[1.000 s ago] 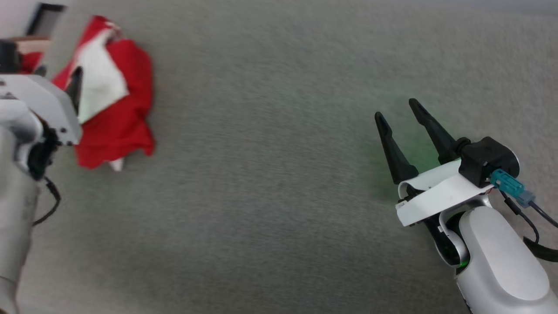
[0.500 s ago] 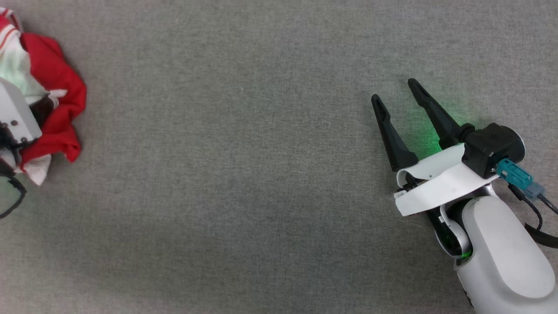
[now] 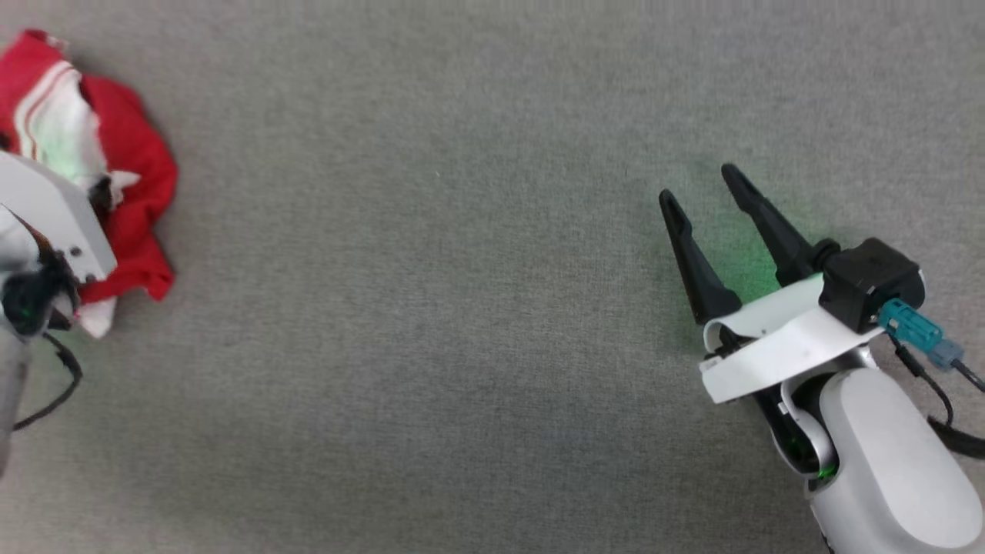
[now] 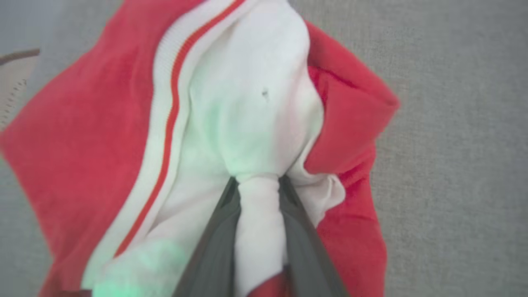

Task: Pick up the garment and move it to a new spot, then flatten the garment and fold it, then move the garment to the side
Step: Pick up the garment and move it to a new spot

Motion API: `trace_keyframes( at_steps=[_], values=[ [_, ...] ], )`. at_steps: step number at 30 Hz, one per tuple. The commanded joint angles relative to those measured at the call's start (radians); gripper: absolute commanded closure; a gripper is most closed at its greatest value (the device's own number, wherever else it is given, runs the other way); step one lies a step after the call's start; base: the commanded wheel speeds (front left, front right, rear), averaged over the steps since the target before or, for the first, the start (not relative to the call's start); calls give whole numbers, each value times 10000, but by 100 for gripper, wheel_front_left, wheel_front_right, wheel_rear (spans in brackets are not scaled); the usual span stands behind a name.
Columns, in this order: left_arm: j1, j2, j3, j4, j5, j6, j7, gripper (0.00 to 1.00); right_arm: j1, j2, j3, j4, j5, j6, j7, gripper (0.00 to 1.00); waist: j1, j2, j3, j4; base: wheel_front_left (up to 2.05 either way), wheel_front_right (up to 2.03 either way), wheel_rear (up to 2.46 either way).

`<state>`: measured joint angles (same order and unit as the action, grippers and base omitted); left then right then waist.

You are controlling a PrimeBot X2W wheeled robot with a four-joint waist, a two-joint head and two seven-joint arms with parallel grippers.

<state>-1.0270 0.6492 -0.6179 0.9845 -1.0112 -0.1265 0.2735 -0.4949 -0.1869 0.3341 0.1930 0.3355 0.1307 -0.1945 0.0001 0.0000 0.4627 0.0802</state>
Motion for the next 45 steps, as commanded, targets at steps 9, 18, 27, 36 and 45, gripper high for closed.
trace_keyframes(
  at_steps=[9,18,27,36,45],
  values=[
    [-502,18,-620,-661,99,-33,-2458,100,1076,349,-573,632,498,2,-456,0,-1,0,-2394,537,0,0,0],
    [-488,-153,-2023,-3606,-384,-34,-2227,100,1794,633,-1214,703,657,2,-613,0,-1,0,-3179,-4,0,0,0],
    [-480,-1125,-4265,-6015,-378,-32,-1113,100,2252,750,-2254,402,715,1,-686,0,-1,0,-3022,-1151,0,0,0],
    [-400,-2142,-6036,-5471,-671,-29,-631,100,2262,897,-3122,-26,732,2,-707,0,-1,0,-2398,-2490,0,0,0],
    [94,-2783,-6615,-3520,-291,-26,98,100,2300,1144,-3350,-358,800,2,-709,0,-1,0,-1640,-3240,0,0,0]
  ],
)
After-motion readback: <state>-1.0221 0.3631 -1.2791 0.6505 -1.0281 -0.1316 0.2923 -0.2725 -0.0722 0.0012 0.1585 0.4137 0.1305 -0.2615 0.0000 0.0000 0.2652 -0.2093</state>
